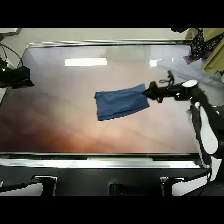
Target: Fold the clothes and pants, and hang the long-sleeved shirts on hangers.
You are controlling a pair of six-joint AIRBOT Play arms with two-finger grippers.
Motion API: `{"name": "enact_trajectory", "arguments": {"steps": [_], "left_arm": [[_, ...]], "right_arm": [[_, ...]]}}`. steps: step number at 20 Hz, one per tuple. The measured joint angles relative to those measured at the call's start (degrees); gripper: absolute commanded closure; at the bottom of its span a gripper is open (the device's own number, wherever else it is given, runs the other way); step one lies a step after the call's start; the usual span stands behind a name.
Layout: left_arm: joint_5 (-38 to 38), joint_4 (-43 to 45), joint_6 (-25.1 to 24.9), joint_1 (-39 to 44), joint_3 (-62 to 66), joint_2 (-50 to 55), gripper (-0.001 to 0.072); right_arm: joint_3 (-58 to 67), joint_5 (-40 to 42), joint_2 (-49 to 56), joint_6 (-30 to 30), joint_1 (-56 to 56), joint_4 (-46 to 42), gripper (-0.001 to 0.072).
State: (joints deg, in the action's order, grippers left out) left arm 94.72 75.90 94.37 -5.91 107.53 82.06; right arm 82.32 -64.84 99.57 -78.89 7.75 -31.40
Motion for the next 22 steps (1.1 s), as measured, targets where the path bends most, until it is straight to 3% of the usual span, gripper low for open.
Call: {"name": "enact_trajectory", "arguments": {"steps": [11,22], "left_arm": [[0.3,0.0,-0.1,0.0,0.0,0.0,0.0691],[0.3,0.2,-0.1,0.0,0.0,0.0,0.0691]], "right_arm": [[20.5,-3.9,-2.9,-23.2,15.7,-16.7,0.068],[24.5,-1.4,-11.3,-47.9,25.3,-40.1,0.068]]}}
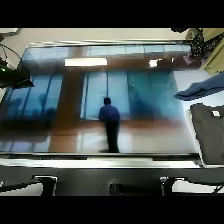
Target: Fold the clothes and pants, and hang the long-sleeved shirts on hangers.
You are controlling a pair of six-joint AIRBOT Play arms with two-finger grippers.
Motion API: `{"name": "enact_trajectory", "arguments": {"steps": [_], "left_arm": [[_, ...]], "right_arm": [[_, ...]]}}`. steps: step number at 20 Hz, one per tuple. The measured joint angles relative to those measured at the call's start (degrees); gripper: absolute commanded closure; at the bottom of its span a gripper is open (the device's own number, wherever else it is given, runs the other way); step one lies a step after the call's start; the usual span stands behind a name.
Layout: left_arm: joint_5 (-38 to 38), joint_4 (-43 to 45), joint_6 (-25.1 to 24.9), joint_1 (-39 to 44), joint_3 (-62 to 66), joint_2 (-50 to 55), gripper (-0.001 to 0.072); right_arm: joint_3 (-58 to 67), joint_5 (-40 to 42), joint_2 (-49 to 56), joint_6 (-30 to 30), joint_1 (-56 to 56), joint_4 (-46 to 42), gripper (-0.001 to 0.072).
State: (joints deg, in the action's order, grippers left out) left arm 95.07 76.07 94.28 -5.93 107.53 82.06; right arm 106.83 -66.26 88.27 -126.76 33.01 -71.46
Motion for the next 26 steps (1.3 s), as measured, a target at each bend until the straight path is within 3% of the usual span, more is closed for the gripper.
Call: {"name": "enact_trajectory", "arguments": {"steps": [4,8,17,26], "left_arm": [[0.0,0.0,0.0,0.0,0.0,0.0,0.069],[0.0,0.0,0.0,0.0,0.0,0.0,0.069],[-0.1,0.0,0.2,0.0,0.0,0.0,0.069],[-0.2,0.0,0.2,0.0,0.0,0.0,0.069]], "right_arm": [[0.0,-3.2,-2.4,-5.4,0.6,-6.3,0.068],[0.1,-9.8,-4.2,-6.8,0.8,-11.6,0.0679],[-3.1,-27.2,-5.2,4.8,0.8,-30.3,0.0679],[-28.5,-27.5,-9.9,7.9,0.8,-43.4,0.0679]]}}
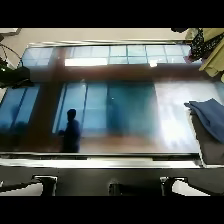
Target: Fold the clothes and pants, and hang the long-sleeved shirts on hangers.
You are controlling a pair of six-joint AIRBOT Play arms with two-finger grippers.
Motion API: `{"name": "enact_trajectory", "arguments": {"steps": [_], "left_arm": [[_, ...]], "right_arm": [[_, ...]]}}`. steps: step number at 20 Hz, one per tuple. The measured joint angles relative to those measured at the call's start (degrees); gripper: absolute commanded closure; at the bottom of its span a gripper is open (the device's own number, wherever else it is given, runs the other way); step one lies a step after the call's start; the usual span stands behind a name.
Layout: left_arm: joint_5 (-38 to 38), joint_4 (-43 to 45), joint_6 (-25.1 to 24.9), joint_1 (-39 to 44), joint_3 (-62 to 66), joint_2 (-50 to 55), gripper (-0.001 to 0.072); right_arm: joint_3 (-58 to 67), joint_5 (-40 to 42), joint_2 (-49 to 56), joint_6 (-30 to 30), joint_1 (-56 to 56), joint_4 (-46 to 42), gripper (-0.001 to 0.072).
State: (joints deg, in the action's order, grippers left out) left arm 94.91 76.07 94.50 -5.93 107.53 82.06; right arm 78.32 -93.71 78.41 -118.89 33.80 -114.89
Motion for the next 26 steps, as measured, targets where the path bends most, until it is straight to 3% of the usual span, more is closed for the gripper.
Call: {"name": "enact_trajectory", "arguments": {"steps": [9,19,20,21,22,23,26], "left_arm": [[0.0,0.0,0.0,0.0,0.0,0.0,0.069],[0.0,0.0,0.0,0.0,0.0,0.0,0.069],[0.0,0.0,0.0,0.0,0.0,0.0,0.069],[0.0,0.0,0.0,0.0,0.0,0.0,0.069],[0.0,0.0,0.0,0.0,0.0,0.0,0.069],[0.0,0.0,0.0,0.0,0.0,0.0,0.069],[-0.2,0.0,0.0,0.0,0.0,0.1,0.069]], "right_arm": [[-13.2,2.1,-1.2,-0.1,0.0,-7.7,0.0678],[-17.0,1.6,-1.5,1.1,0.0,-12.0,0.0677],[-17.0,1.6,-1.5,1.4,0.0,-12.1,0.0657],[-17.1,1.4,-1.5,1.5,0.0,-12.4,0.0533],[-17.1,0.9,-1.5,1.5,0.0,-12.7,0.035],[-17.1,0.5,-1.5,1.5,0.0,-13.1,0.0213],[-16.8,1.2,-2.5,1.9,0.0,-12.3,0.025]]}}
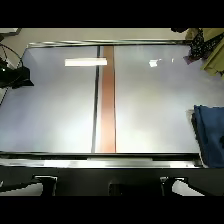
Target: Fold the clothes and pants, and hang the long-sleeved shirts on hangers.
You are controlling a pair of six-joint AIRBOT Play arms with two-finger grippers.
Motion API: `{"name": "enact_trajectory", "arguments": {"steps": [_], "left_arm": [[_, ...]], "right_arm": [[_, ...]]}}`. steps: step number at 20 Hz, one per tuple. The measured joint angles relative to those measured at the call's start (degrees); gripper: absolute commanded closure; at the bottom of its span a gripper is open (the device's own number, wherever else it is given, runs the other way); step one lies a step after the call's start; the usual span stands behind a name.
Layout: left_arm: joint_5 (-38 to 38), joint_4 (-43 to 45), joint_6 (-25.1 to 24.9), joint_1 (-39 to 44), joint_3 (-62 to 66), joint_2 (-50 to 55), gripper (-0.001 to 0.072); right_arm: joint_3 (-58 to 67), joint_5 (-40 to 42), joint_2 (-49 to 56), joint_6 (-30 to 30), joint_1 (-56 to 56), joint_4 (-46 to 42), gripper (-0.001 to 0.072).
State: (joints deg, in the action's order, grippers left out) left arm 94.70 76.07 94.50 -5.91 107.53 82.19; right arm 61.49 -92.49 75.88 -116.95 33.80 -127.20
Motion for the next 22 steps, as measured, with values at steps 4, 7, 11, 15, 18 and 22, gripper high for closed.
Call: {"name": "enact_trajectory", "arguments": {"steps": [4,7,11,15,18,22], "left_arm": [[-1.8,0.0,0.0,0.7,0.0,1.0,0.069],[-3.7,0.2,-1.8,1.6,-0.3,2.0,0.0691],[-6.7,0.9,-5.2,3.5,-5.3,0.5,0.0692],[-12.5,3.1,-8.2,6.8,-18.3,-6.3,0.0691],[-15.8,4.2,-8.6,8.2,-26.3,-10.5,0.0689],[-15.7,4.9,-7.8,8.8,-30.8,-12.3,0.0688]], "right_arm": [[3.5,8.5,-4.2,4.0,-0.1,12.5,0.0588],[7.3,18.1,-7.3,13.6,-3.3,30.0,0.0677],[10.0,23.9,-9.0,25.5,-18.1,45.3,0.0677],[10.1,22.9,-9.1,28.2,-35.2,45.3,0.0678],[9.2,21.2,-9.1,26.7,-42.8,41.8,0.0677],[8.7,19.3,-9.1,26.1,-46.3,39.1,0.0674]]}}
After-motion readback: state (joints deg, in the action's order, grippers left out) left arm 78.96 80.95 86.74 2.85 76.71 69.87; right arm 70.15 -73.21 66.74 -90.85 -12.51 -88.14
